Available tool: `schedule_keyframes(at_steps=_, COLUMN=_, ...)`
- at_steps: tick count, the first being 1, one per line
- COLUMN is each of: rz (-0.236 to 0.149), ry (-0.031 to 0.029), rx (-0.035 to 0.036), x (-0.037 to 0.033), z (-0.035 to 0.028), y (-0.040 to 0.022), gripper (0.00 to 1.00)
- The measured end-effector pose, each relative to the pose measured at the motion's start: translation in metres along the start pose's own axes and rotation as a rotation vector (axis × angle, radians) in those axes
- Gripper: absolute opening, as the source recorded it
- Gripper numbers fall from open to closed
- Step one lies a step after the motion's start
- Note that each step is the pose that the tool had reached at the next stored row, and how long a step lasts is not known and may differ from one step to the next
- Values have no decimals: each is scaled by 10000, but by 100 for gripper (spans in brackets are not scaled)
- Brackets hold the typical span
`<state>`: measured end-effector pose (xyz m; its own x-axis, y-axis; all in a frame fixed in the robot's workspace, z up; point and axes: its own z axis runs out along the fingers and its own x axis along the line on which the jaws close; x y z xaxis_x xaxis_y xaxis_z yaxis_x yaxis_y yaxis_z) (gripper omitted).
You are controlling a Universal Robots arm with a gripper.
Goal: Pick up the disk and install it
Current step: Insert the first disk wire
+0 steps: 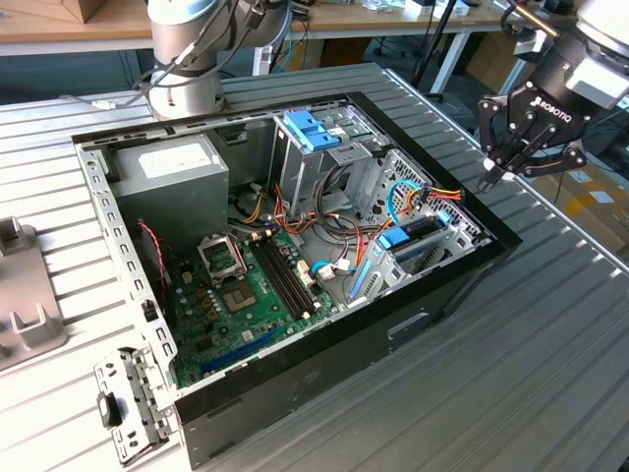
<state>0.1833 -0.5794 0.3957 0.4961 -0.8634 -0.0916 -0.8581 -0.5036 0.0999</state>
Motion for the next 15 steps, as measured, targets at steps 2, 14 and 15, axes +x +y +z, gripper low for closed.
schedule_keyframes(at_steps=2, rz=-417, ry=40, rx=-37, x=0, z=2, y=0, gripper=11)
schedule_keyframes(at_steps=14, rz=-824, ry=-34, rx=464, x=0, z=5, y=0, gripper=11)
schedule_keyframes(at_steps=15, rz=-834, ry=-62, rx=547, x=0, z=5, y=0, gripper=11)
